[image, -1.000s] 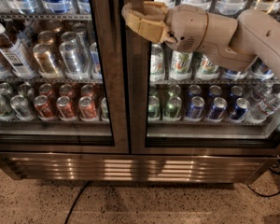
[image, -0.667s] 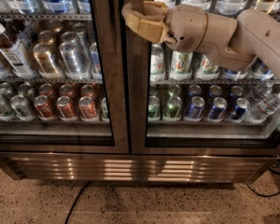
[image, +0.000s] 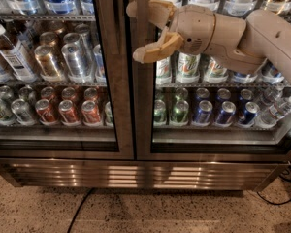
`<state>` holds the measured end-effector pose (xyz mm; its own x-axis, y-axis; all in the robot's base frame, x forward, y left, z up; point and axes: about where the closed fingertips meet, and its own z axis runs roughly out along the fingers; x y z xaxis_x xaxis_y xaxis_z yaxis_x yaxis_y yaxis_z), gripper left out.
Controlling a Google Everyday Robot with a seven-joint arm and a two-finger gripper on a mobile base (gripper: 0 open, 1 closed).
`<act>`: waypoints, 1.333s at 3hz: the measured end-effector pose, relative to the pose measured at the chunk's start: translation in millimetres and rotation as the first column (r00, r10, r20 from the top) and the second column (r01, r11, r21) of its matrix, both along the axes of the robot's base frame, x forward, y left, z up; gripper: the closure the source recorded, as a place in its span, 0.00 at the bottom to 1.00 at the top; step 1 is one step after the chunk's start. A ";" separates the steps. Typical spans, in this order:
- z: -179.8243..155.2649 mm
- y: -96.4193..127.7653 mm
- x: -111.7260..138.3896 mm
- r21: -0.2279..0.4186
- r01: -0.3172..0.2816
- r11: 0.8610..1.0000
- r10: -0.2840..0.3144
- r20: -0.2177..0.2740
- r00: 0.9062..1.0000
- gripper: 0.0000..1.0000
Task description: Open right fridge door
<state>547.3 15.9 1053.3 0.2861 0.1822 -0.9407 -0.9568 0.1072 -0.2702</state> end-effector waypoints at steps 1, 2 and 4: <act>0.0 0.1 -0.1 0.000 0.000 1.000 0.000 0.000 1.000 0.00; -1.4 3.8 -2.9 0.014 -0.026 1.000 0.026 -0.001 1.000 0.00; -3.2 3.8 -6.5 0.032 -0.048 0.998 0.047 0.015 0.999 0.42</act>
Offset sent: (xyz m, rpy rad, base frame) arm -0.0039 0.0026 -0.0058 0.0294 0.0070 0.0460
